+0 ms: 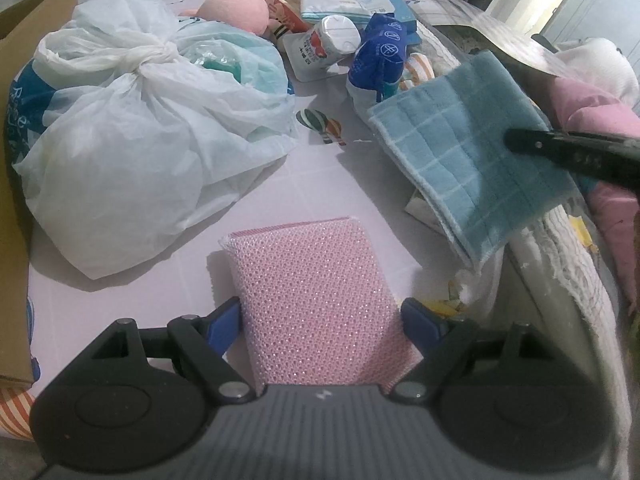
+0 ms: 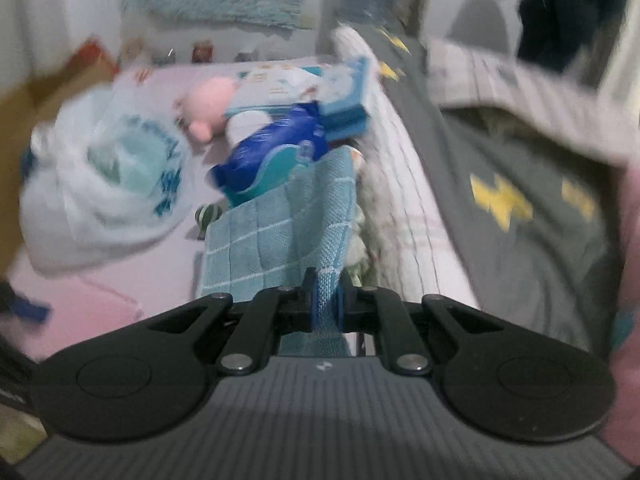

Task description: Organize soft objects

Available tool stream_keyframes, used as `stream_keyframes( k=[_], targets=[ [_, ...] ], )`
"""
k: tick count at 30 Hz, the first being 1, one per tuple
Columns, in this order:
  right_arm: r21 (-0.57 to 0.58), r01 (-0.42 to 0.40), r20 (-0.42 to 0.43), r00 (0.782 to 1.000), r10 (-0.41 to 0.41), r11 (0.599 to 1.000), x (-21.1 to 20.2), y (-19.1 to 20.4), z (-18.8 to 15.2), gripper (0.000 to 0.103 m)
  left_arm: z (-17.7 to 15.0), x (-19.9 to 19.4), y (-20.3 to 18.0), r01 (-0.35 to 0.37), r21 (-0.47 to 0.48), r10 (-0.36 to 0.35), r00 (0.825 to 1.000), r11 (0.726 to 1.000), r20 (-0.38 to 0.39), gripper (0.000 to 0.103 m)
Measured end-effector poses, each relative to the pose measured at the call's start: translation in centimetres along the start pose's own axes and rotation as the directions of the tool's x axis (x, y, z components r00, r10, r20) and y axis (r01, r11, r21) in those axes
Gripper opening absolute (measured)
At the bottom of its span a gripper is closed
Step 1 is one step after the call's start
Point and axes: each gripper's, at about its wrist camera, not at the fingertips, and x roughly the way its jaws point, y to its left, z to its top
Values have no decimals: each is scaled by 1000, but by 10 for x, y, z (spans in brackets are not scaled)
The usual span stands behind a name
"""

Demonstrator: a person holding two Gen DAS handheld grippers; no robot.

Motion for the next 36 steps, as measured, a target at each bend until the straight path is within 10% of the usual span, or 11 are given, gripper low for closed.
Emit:
stream_keyframes(
  k=[15, 21, 28, 36],
  targets=[
    [-250, -26, 6, 1000, 28, 968, 4, 75, -13, 10, 1, 1, 1, 12, -2, -12, 1000, 1000, 0, 86],
    [-153, -177, 2, 984, 180, 972, 3, 70, -10, 16, 1, 2, 0, 14, 6, -14, 1000, 1000, 3, 86],
    [145, -498, -6, 864, 504, 855, 9, 45, -14, 33, -1, 1, 3, 11, 3, -11, 1000, 1000, 14, 86],
    [443, -578, 25, 772, 636, 685, 40, 11, -32, 33, -3, -3, 11, -1, -13, 1, 1000, 1000, 29, 86]
  ],
)
